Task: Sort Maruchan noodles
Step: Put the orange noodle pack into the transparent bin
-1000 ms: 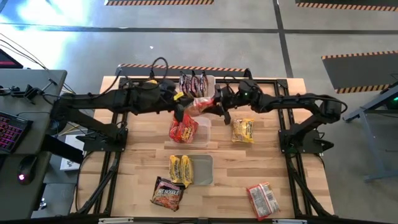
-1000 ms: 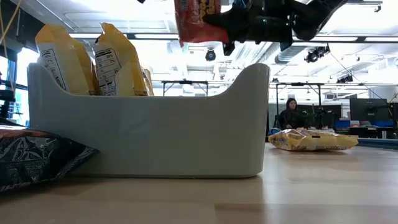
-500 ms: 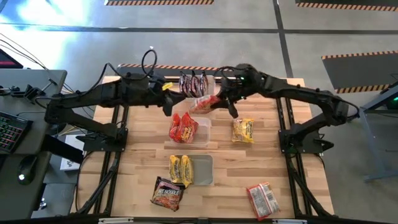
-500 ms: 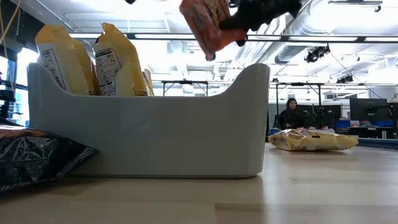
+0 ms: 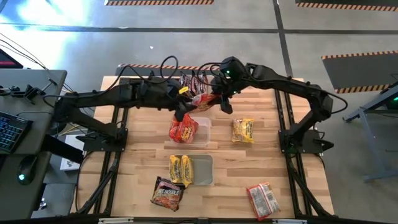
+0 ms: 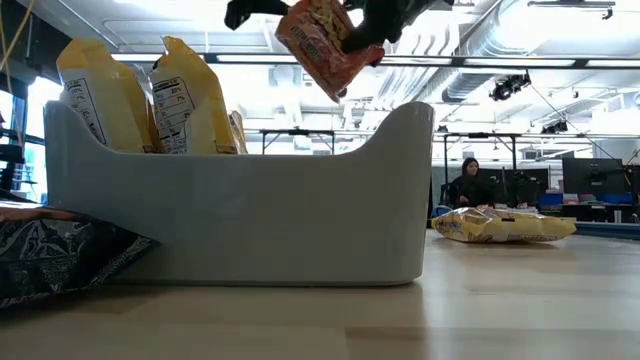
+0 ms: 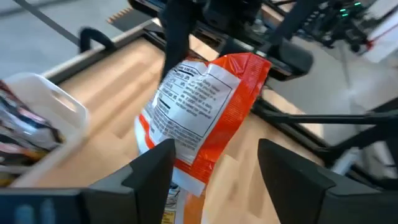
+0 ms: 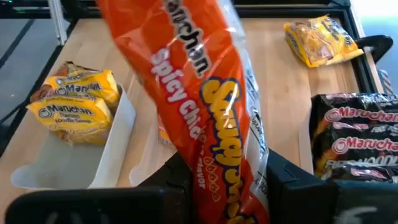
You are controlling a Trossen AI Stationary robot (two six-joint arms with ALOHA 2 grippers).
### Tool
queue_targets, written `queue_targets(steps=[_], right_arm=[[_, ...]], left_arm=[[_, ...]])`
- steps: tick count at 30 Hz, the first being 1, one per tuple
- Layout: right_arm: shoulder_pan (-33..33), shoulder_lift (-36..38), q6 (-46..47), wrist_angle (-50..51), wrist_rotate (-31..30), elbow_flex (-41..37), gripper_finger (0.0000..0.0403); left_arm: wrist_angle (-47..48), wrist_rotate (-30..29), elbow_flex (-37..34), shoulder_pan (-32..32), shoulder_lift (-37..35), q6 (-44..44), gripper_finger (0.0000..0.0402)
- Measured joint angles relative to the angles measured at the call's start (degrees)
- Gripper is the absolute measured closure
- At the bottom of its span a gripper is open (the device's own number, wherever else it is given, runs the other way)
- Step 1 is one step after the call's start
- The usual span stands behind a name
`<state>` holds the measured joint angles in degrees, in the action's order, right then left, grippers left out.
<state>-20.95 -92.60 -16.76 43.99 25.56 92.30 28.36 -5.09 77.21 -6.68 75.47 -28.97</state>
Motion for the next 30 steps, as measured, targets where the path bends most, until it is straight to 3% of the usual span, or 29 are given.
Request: queue_targets(steps=[17, 30], right_arm=[[0.50, -0.04, 1.33, -0.18, -0.01, -0.12, 0.0320], [0.50, -0.04, 2.48, -2.68, 1.47, -0.16, 0.0320]], left_arm=[[-0.39, -6.11, -0.07, 0.52, -0.49, 8.52, 0.0169], [-5.25, -0.45, -0.09, -1.25, 3.89, 12.19, 0.0171]])
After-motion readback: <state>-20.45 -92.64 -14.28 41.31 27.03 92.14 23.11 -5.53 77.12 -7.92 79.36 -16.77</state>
